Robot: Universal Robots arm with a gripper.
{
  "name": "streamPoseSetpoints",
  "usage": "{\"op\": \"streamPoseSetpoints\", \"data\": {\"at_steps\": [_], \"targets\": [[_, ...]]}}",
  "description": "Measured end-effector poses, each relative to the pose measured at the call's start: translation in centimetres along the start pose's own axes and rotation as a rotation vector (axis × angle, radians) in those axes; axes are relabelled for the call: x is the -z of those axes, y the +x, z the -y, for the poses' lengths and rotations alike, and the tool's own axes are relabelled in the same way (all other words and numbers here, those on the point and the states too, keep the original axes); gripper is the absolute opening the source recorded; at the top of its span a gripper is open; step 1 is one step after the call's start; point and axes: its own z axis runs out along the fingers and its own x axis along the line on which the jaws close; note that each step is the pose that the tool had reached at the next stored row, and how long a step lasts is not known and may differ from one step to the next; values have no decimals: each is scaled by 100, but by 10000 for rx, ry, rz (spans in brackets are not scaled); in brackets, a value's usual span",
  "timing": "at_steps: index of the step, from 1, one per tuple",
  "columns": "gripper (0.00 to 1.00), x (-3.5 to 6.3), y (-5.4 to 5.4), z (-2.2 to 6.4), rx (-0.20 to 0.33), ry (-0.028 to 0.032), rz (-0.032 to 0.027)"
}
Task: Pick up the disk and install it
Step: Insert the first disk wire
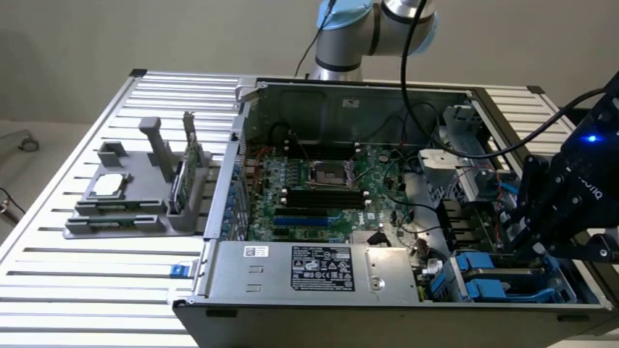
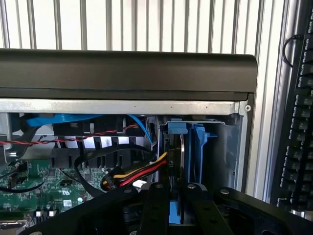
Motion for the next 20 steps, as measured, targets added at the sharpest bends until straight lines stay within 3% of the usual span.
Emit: {"op": "streamPoseSetpoints", "data": {"at_steps": [14, 20], "targets": [[16, -3, 0, -5, -1036, 83, -55], [16, -17, 1, -17, -1183, 93, -62]]}}
